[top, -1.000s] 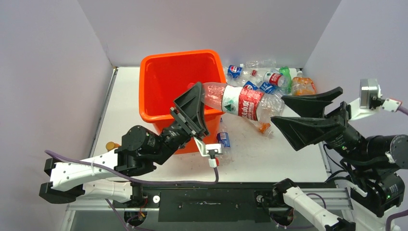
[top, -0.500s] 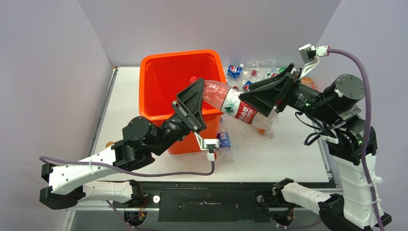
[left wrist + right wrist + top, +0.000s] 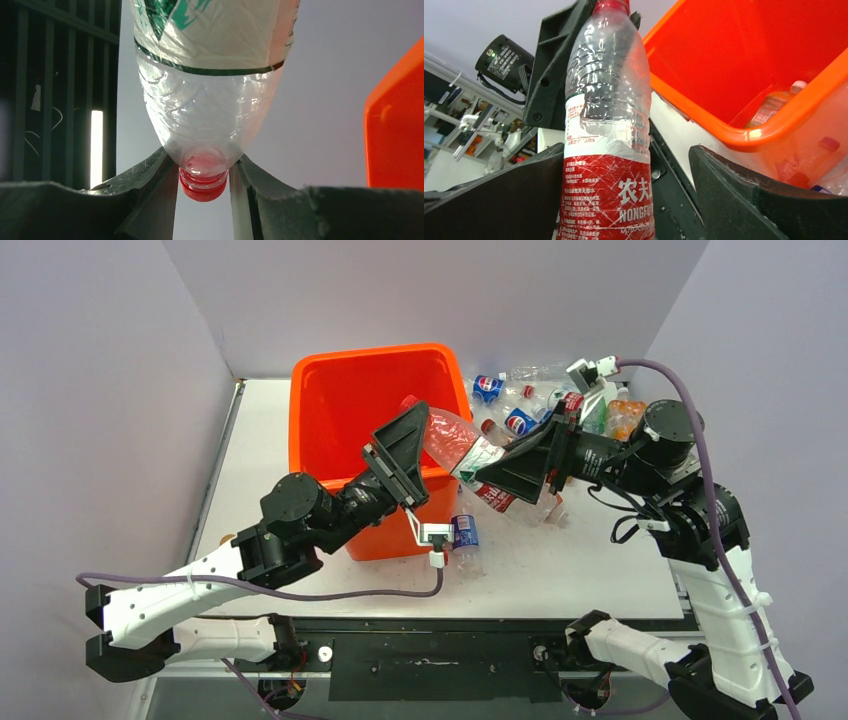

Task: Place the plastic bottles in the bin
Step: Place the plastic bottle in the trash bin.

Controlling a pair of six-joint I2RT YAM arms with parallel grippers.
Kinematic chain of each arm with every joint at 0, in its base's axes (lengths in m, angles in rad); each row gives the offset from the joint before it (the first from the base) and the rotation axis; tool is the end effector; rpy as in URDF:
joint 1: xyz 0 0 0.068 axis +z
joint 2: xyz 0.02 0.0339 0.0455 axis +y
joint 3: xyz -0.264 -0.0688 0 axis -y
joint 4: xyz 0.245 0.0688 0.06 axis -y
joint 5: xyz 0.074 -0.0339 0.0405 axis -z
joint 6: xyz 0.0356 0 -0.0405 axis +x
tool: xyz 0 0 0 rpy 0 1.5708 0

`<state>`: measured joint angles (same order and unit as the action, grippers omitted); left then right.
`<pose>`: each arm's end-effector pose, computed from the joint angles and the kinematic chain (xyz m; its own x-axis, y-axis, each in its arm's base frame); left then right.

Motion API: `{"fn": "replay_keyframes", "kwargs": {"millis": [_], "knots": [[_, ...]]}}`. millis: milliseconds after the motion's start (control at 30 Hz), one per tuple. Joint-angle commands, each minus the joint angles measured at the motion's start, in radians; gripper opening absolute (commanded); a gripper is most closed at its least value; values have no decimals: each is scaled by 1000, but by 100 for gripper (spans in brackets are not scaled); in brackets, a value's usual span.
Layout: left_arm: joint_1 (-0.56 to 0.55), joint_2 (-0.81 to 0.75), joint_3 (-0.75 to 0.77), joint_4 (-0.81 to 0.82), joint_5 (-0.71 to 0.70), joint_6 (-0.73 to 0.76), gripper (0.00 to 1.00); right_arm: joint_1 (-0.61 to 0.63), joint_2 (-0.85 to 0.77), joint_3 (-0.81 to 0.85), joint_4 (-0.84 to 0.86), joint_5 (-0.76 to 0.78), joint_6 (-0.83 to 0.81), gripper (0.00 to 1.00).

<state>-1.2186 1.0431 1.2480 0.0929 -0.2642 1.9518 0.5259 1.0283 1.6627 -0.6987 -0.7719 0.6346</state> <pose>0.0840 -0.2017 0.4820 0.7235 0.6290 0.2844 -0.3989 0.0447 0.9159 0.1127 0.0942 0.5267 -0.6149 0.1343 -0.7771 -0.7415 0.2368 0.6277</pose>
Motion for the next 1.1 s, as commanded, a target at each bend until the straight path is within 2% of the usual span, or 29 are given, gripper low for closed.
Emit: {"fn": "replay_keyframes", "kwargs": {"millis": [0, 167, 233, 267, 333, 367, 400, 500, 600, 667, 767, 833, 967, 1067], "knots": [[9, 0, 35, 90, 31, -20, 0, 16, -8, -35, -3, -38, -12, 78], [13, 13, 35, 108, 34, -32, 0, 24, -7, -35, 12, -53, -14, 35], [13, 17, 36, 116, 36, -45, 1, 24, -5, -33, 20, -51, -10, 15], [13, 19, 35, 124, 38, -60, 13, 23, -5, -30, 27, -46, -4, 7], [13, 21, 36, 153, 43, -106, 41, 23, -11, -17, 49, -33, -4, 5], [12, 21, 36, 173, 46, -155, 76, 25, -18, -7, 62, -13, -9, 5], [11, 20, 36, 195, 46, -197, 100, 25, -31, -1, 83, 17, -13, 5], [8, 4, 27, 290, 36, -367, 96, 24, -101, -6, 207, 132, -46, 5], [-20, -21, 29, 362, -23, -635, 96, 23, -208, -104, 396, 239, -86, 5], [-37, -34, 87, 277, -66, -882, 96, 21, -271, -189, 509, 288, -120, 5], [-24, -25, 278, 53, -81, -1356, 96, 21, -312, -281, 605, 318, -170, 5], [7, -15, 365, -76, -9, -1602, 96, 21, -320, -317, 650, 312, -188, 5], [83, 7, 437, -136, 294, -1976, 96, 19, -332, -372, 740, 272, -195, 5], [132, 74, 527, -183, 408, -2163, 96, 19, -345, -409, 776, 253, -192, 5]]}}
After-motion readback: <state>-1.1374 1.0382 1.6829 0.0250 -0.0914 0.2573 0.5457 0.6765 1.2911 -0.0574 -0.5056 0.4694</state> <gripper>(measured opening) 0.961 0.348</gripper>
